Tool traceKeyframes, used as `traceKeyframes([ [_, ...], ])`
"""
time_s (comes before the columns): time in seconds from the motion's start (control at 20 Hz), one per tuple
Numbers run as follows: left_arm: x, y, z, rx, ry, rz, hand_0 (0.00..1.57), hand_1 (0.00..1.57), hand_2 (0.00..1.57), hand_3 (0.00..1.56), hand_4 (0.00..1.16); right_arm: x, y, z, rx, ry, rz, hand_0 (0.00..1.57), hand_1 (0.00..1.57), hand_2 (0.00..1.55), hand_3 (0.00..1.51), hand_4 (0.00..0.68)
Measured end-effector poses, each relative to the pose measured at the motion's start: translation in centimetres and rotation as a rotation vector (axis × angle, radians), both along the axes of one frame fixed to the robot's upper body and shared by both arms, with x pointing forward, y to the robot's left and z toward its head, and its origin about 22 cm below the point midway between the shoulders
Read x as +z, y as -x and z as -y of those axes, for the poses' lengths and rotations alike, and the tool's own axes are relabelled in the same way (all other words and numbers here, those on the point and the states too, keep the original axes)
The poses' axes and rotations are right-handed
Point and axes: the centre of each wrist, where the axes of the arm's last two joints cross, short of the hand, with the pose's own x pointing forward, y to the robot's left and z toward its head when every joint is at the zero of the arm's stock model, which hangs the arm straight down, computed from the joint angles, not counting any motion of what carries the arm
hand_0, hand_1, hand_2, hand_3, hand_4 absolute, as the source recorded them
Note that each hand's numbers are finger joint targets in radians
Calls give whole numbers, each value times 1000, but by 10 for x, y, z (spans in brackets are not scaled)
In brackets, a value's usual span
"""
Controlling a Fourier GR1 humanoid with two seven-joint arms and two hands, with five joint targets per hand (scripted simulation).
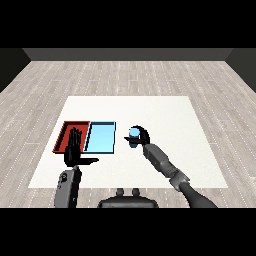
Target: Pick the blue can and put it in the blue box
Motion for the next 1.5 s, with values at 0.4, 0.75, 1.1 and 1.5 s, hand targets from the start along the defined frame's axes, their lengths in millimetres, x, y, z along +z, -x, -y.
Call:
traceKeyframes([
  [0.4, -4, 1, 6, -21, 2, -15, 0, 0, 0, 0, 0, 19, -10, -10, -3, 30, 52, 1494, 1494, 1454, 1411, 651],
  [0.75, -12, -9, 28, -53, -39, -52, 0, 0, 0, 0, 0, 34, -15, -14, 15, 31, 146, 1502, 1502, 1457, 1405, 648],
  [1.1, -16, -16, 59, -134, -30, -117, 0, 0, 0, 0, 0, 66, -26, -25, 66, 26, 280, 1432, 1432, 1451, 1424, 661],
  [1.5, -17, -30, 70, -174, -37, -144, 0, 0, 0, 0, 0, 79, -7, -13, 88, 16, 336, 1431, 1431, 1437, 1412, 654],
])
